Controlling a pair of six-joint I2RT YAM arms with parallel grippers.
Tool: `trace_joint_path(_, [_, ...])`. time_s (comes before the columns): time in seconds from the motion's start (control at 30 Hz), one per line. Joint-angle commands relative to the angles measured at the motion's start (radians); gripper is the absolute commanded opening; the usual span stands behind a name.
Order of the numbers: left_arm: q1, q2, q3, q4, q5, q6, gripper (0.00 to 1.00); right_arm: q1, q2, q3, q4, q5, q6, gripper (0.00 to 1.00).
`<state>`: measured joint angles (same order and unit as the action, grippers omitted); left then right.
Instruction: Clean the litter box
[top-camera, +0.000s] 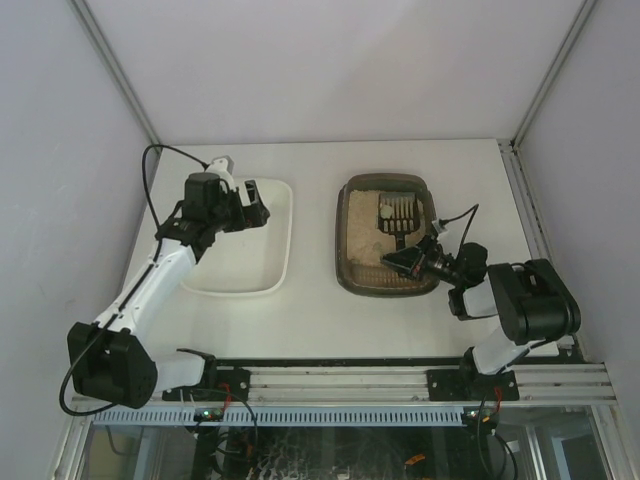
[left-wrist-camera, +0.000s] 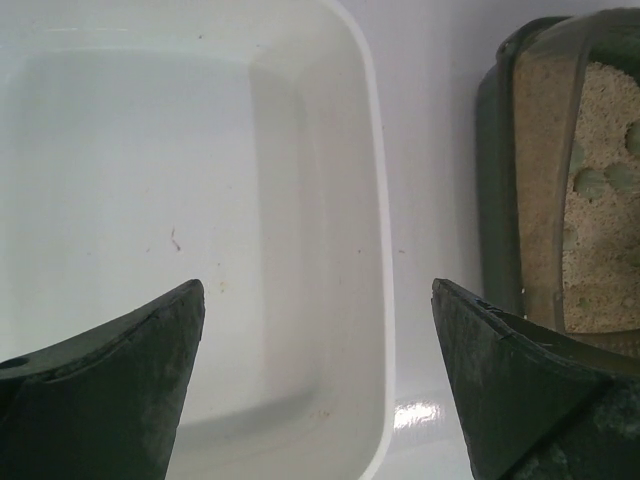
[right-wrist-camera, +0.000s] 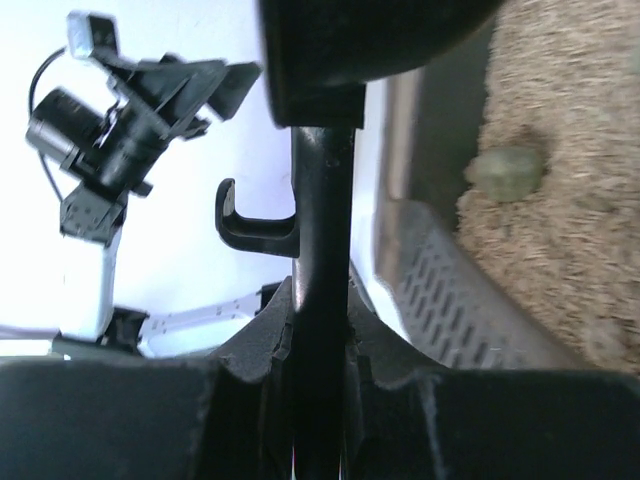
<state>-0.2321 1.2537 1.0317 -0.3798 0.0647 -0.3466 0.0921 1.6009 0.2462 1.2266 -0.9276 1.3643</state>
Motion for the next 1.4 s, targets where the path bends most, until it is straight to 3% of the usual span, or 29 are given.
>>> trace_joint_path(0.0, [0.014,-0.067,-0.04,-0.017,-0.003,0.052,0.99,-0.02,-0.048,0.009,0.237,-0.015,0.06,0.0])
trace_joint_path(0.13, [0.017,-0.076,-0.054,-0.028,-0.026,0.069,0.99,0.06,-0.114,0.079,0.012,-0.071,-0.056,0.0])
trace_joint_path(0.27, [0.021,-0.087,-0.064,-0.024,-0.038,0.078,0.99,-0.056,-0.162,0.028,-0.008,-0.065,-0.055,0.0])
trace_joint_path(0.4, [0.027,-0.083,-0.062,-0.028,-0.04,0.077,0.99,0.043,-0.191,0.076,-0.235,-0.093,-0.198,0.0])
trace_joint_path(0.53, [0.029,-0.087,-0.065,-0.023,-0.039,0.07,0.98,-0.027,-0.208,0.025,-0.174,-0.07,-0.155,0.0])
trace_joint_path(0.67, [0.034,-0.086,-0.071,-0.012,-0.043,0.067,0.98,0.118,-0.178,0.058,-0.27,-0.052,-0.223,0.0])
trace_joint_path(0.73, [0.038,-0.09,-0.058,-0.014,-0.076,0.083,0.98,0.107,-0.166,0.043,-0.229,-0.049,-0.194,0.0])
trace_joint_path(0.87, [0.101,-0.082,0.084,-0.081,-0.174,0.145,0.95,0.044,-0.148,0.035,-0.14,-0.054,-0.099,0.0])
trace_joint_path(0.93, [0.188,-0.072,0.175,-0.125,-0.075,0.191,0.97,0.062,-0.172,0.073,-0.254,-0.043,-0.12,0.0])
trace_joint_path(1.07, [0.371,0.014,0.394,-0.327,0.163,0.265,0.99,0.162,-0.286,0.215,-0.736,0.07,-0.328,0.0])
trace_joint_path(1.2, [0.426,0.042,0.467,-0.423,0.123,0.289,1.0,0.292,-0.334,0.346,-0.953,0.18,-0.416,0.0])
trace_joint_path(1.37, [0.483,0.006,0.447,-0.404,0.13,0.294,1.0,0.455,-0.237,0.544,-1.142,0.319,-0.48,0.0])
